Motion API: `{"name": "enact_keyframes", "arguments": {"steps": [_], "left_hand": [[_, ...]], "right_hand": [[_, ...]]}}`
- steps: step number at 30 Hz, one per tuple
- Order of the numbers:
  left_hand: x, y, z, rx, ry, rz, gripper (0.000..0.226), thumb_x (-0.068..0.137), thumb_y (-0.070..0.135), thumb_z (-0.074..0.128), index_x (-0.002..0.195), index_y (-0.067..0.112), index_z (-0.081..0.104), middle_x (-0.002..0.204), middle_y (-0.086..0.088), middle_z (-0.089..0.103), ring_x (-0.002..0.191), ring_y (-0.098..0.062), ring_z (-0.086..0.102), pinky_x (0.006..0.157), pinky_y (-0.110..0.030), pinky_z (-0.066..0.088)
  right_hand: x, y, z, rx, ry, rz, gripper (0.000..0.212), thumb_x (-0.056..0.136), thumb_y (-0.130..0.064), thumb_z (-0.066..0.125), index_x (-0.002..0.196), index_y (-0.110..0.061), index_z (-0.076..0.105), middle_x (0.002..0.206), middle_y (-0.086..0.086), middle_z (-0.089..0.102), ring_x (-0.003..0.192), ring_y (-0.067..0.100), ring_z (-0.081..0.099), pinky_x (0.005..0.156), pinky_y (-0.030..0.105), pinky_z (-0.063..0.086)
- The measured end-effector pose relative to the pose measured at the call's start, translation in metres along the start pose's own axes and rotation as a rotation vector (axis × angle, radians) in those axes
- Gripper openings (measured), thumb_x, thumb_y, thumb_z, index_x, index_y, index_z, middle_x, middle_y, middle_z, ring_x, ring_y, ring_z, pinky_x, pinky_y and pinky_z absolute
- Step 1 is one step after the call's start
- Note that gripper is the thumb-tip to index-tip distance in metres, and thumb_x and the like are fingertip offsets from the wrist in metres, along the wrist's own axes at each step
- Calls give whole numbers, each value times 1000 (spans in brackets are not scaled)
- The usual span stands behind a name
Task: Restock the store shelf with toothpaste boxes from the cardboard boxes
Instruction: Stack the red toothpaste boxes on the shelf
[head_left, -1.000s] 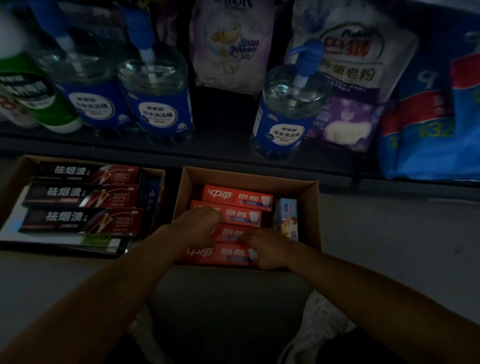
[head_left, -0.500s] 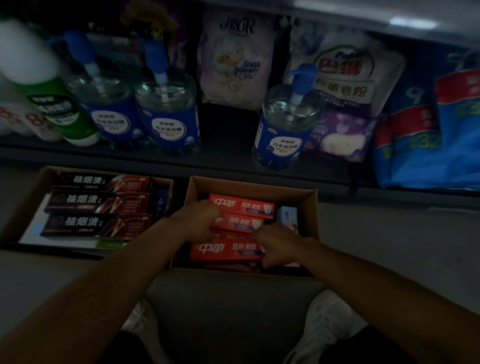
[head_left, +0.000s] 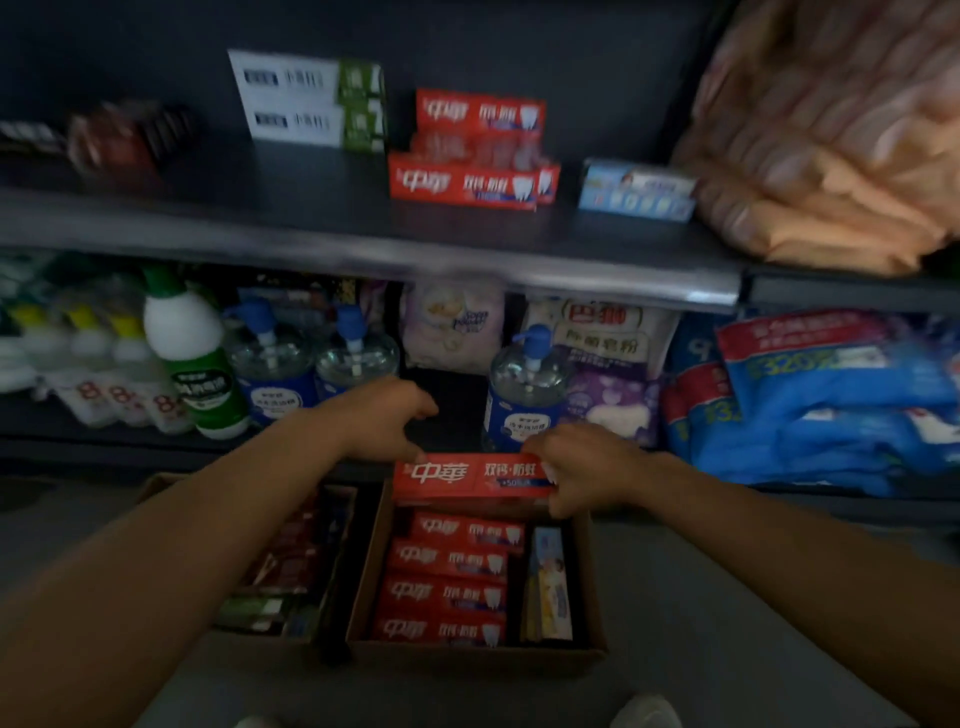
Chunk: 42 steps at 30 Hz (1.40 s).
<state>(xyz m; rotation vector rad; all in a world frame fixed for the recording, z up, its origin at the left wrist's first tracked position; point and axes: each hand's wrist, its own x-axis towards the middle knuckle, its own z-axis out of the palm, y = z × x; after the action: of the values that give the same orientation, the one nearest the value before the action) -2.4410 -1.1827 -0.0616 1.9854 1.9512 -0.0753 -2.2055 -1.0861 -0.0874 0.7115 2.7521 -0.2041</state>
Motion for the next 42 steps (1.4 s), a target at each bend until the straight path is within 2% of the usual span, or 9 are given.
{"name": "enact_keyframes", "arguments": {"steps": [2,6,10,13,24,26,33,38,42], "left_hand": [[-9,6,-34,43,54,-15,66,79,36,75,136,13,52,133,-1,57,117,-15,56,96,-26,46],[-25,14,-103,72,174,-7,52,76,37,77,121,15,62,116,-2,67,100,-16,63,88,-37,52],[-36,21,-167,-24,289,-17,63,76,31,79,133,15,55,124,1,63,105,-11,61,95,-28,49],[-37,25,-205,-91,325,-21,65,77,28,78,135,15,52,126,0,62,101,-8,58,87,-21,45],[-8,24,-262,-218,333,-48,57,82,20,74,134,9,53,124,-4,62,103,-13,62,89,-21,46],[2,19,-260,-238,297,-34,45,82,16,74,125,10,60,112,0,67,92,-7,65,81,-18,49],[41,-1,-253,-226,339,-53,23,80,14,75,101,17,66,92,7,67,91,-10,65,90,-33,52],[68,-17,-250,-183,405,-83,34,78,15,77,109,19,64,106,4,64,102,-14,60,96,-37,49],[91,-27,-240,-182,430,-86,49,78,18,77,123,18,59,125,0,59,116,-15,55,102,-35,44]], "right_hand": [[-13,1,-35,-32,58,14,45,71,-39,71,111,-22,55,101,-3,60,90,15,58,78,32,51],[-34,6,-102,-157,157,29,54,72,-41,72,118,-22,53,109,-1,60,93,15,56,73,26,43],[-45,15,-164,-265,315,51,55,67,-45,71,115,-22,56,109,1,64,97,23,60,76,30,47],[-48,22,-203,-317,426,60,49,68,-42,68,111,-21,57,108,0,65,95,22,61,76,34,51],[-20,35,-254,-477,691,52,51,78,-29,62,126,-14,49,119,6,57,104,26,58,78,37,50],[-11,41,-252,-494,712,43,49,78,-27,60,123,-12,50,117,7,57,103,28,58,76,41,51],[20,61,-251,-352,672,20,53,84,-31,64,131,-17,44,129,2,50,116,19,50,85,36,51],[45,73,-269,-32,543,110,42,82,-27,69,119,-17,52,119,1,60,104,20,60,88,38,52],[70,92,-267,-24,515,160,39,72,-23,76,105,-14,56,105,2,65,92,21,62,82,38,53]]}}
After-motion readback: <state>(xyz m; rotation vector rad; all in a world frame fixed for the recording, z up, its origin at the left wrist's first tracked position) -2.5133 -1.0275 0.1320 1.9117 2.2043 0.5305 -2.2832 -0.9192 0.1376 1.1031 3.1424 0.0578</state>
